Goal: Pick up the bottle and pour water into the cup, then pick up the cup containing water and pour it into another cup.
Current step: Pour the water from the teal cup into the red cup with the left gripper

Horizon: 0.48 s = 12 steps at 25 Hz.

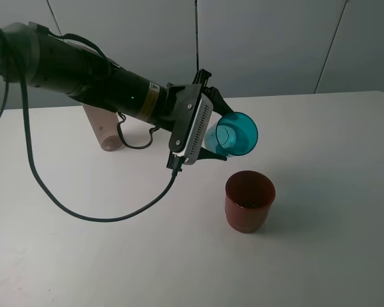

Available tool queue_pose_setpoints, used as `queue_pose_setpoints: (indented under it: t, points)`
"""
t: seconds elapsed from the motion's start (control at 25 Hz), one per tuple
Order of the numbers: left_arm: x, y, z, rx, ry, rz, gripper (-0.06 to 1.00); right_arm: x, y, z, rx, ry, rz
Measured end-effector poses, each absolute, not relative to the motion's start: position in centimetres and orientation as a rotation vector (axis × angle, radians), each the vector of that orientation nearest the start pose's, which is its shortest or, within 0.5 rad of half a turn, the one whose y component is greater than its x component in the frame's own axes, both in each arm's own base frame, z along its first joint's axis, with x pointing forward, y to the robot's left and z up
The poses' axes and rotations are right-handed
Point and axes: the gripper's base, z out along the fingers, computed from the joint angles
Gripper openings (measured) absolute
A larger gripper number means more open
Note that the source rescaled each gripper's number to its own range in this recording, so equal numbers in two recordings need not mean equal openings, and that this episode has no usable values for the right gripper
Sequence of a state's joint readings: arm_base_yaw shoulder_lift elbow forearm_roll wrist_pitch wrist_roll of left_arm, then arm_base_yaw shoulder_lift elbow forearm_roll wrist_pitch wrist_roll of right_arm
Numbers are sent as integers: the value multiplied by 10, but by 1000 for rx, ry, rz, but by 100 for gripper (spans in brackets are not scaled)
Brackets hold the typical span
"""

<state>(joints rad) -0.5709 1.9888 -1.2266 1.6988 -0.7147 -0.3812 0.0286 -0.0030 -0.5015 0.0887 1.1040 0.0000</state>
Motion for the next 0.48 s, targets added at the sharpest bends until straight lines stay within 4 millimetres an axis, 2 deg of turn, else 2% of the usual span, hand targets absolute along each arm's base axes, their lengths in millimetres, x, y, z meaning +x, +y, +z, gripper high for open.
queue_pose_setpoints:
  t: [0.16,0.48]
  points:
    - [310,-272,183,1955,901,-352,28,-8,7,274,-36,2082,124]
    - [303,-282,182,2008,793,-277,28,-8,7,274,-36,2082,124]
